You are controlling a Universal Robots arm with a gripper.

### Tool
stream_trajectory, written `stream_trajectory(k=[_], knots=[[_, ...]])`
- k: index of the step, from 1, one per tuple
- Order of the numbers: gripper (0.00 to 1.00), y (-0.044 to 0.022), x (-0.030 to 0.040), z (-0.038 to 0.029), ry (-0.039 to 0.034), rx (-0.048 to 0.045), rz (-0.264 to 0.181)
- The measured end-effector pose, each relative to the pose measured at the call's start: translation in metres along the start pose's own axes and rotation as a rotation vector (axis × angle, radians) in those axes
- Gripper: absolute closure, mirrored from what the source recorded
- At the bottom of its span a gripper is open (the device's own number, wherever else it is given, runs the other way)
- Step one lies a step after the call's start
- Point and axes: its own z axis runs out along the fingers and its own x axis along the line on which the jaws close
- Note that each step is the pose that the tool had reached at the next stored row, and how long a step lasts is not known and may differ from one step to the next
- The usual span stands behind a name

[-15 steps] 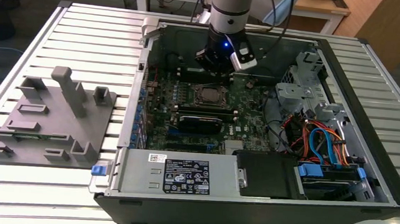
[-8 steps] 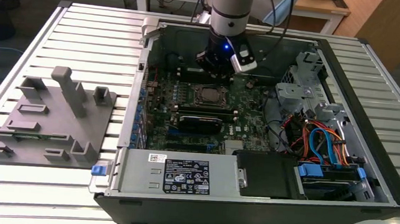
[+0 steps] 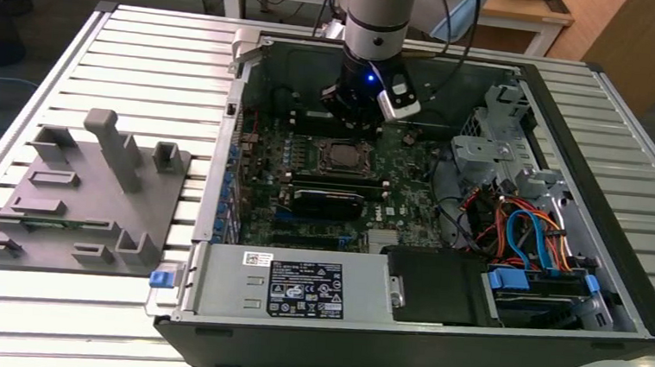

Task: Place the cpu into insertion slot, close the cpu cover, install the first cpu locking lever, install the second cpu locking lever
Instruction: 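Install the first cpu locking lever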

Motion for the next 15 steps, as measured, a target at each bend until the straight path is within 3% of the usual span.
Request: stream_trajectory(k=[10,15], knots=[[0.89,0.0002,-0.0002,-0.002,-0.0002,-0.0001,0.0],[0.89,0.0,0.0,-0.0001,-0.0002,0.0114,-0.001]])
